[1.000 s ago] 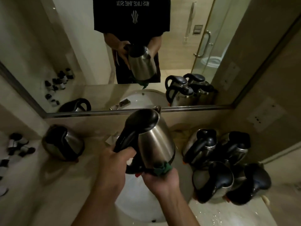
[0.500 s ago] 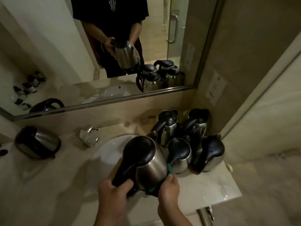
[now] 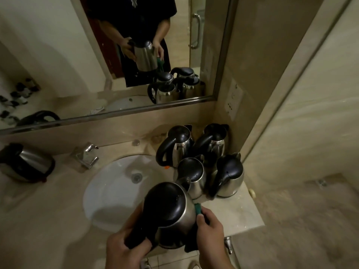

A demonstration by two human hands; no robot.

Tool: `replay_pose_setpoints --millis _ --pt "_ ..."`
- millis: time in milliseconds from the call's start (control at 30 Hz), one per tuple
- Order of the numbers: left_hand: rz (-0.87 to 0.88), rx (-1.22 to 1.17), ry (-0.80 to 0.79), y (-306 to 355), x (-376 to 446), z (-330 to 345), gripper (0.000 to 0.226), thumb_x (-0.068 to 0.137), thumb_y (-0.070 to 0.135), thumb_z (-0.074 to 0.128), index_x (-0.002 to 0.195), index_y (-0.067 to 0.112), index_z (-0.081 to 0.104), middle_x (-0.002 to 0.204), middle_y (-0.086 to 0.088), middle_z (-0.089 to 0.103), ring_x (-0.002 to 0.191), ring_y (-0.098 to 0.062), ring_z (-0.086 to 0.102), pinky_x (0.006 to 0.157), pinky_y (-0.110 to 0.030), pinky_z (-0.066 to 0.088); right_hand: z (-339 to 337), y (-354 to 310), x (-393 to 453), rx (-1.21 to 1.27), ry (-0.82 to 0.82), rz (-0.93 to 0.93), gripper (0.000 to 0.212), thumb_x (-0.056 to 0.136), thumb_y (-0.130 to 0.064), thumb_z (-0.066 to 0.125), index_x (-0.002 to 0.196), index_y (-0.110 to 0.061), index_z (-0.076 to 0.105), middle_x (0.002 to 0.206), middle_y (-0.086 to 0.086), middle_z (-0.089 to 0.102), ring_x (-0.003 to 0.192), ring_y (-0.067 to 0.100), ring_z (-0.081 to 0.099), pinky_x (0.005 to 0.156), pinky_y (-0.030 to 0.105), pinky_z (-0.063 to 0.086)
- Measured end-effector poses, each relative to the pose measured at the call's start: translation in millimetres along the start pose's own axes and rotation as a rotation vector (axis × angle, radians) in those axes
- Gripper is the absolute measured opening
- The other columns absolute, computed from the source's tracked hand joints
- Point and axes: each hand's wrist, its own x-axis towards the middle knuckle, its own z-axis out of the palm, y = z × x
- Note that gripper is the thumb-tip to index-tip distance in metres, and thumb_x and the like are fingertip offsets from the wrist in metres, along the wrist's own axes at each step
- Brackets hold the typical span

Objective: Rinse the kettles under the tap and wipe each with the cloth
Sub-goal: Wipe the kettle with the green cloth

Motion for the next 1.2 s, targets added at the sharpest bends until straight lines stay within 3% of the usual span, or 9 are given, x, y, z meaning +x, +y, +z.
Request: replay_pose_setpoints --millis 167,333,433,500,600,767,900,1033,1200 --pt "0.019 0.139 -0.096 -43.9 9.7 31.7 0.080 0.053 0.027 0.073 0.133 0.034 0.067 0.099 0.000 0.080 0.093 -0.012 0.072 0.090 -0.041 0.057 -26.6 23.5 22.0 -0.029 0.154 -0.028 0.039 0.103 0.005 0.049 0.098 -0.021 0.078 0.095 0.006 0.076 0.096 0.026 0.067 0.096 0.039 0.052" --pt "0.085 0.172 -0.325 -91.5 43.1 77.2 0.078 0.061 -0.004 0.084 0.115 0.051 0.073 0.126 0.011 0.072 0.077 -0.003 0.060 0.070 -0.024 0.047 -54.6 48.6 47.1 0.070 0.285 0.036 0.041 0.102 0.006 0.042 0.089 -0.018 0.073 0.080 0.016 0.071 0.075 0.029 0.060 0.072 0.035 0.045" --pt "0.002 0.155 -0.422 -115.0 56.6 104.4 0.042 0.061 0.004 0.085 0.102 0.009 0.076 0.134 0.018 0.065 0.072 -0.006 0.060 0.067 -0.027 0.045 -72.1 54.6 58.2 0.137 0.336 0.027 0.039 0.105 0.003 0.037 0.098 -0.015 0.072 0.069 0.016 0.061 0.062 0.026 0.053 0.063 0.033 0.041" --pt "-0.022 0.156 -0.430 -130.2 61.7 123.2 0.056 0.059 0.010 0.082 0.110 -0.011 0.071 0.111 0.031 0.069 0.065 -0.010 0.054 0.062 -0.024 0.041 -80.2 61.3 67.6 0.173 0.350 0.018 0.041 0.106 -0.006 0.036 0.101 -0.026 0.072 0.069 0.017 0.059 0.061 0.023 0.052 0.058 0.031 0.041" --pt "0.004 0.196 -0.451 -133.2 62.4 145.8 0.085 0.065 0.007 0.084 0.144 0.009 0.054 0.108 0.025 0.073 0.082 -0.005 0.066 0.078 -0.022 0.050 -89.5 64.2 79.8 0.172 0.373 -0.029 0.040 0.101 -0.017 0.039 0.106 -0.040 0.072 0.094 0.023 0.071 0.079 0.030 0.063 0.070 0.038 0.048" --pt "-0.017 0.217 -0.421 -131.5 67.3 187.8 0.077 0.068 0.004 0.075 0.142 0.019 0.058 0.120 0.043 0.061 0.110 0.009 0.064 0.093 -0.013 0.047 -112.3 37.2 85.9 0.286 0.423 -0.110 0.036 0.103 -0.010 0.045 0.127 -0.020 0.070 0.115 0.012 0.072 0.101 0.031 0.067 0.085 0.043 0.054" --pt "-0.012 0.318 -0.228 -141.3 56.9 206.0 0.044 0.072 0.002 0.076 0.116 0.009 0.076 0.136 0.014 0.058 0.120 -0.011 0.063 0.105 -0.027 0.048 -115.3 35.9 80.9 0.353 0.418 -0.057 0.053 0.080 -0.014 0.044 0.121 -0.033 0.071 0.097 0.010 0.065 0.079 0.021 0.058 0.060 0.024 0.046" --pt "-0.057 0.319 -0.213 -141.0 52.8 217.8 0.032 0.077 0.003 0.075 0.109 0.004 0.076 0.136 0.006 0.053 0.115 -0.012 0.062 0.095 -0.016 0.040 -100.3 40.9 61.1 0.298 0.353 -0.001 0.055 0.084 0.011 0.050 0.120 -0.029 0.060 0.078 0.013 0.070 0.060 0.025 0.062 0.048 0.034 0.053" --pt "-0.101 0.413 -0.475 -134.6 64.8 202.6 0.038 0.067 0.021 0.077 0.104 0.012 0.076 0.137 -0.002 0.058 0.114 -0.018 0.063 0.092 -0.016 0.044 -54.0 58.8 40.7 0.551 0.206 0.274 0.031 0.081 0.009 0.057 0.111 0.012 0.062 0.080 0.025 0.066 0.065 0.030 0.060 0.046 0.035 0.050"
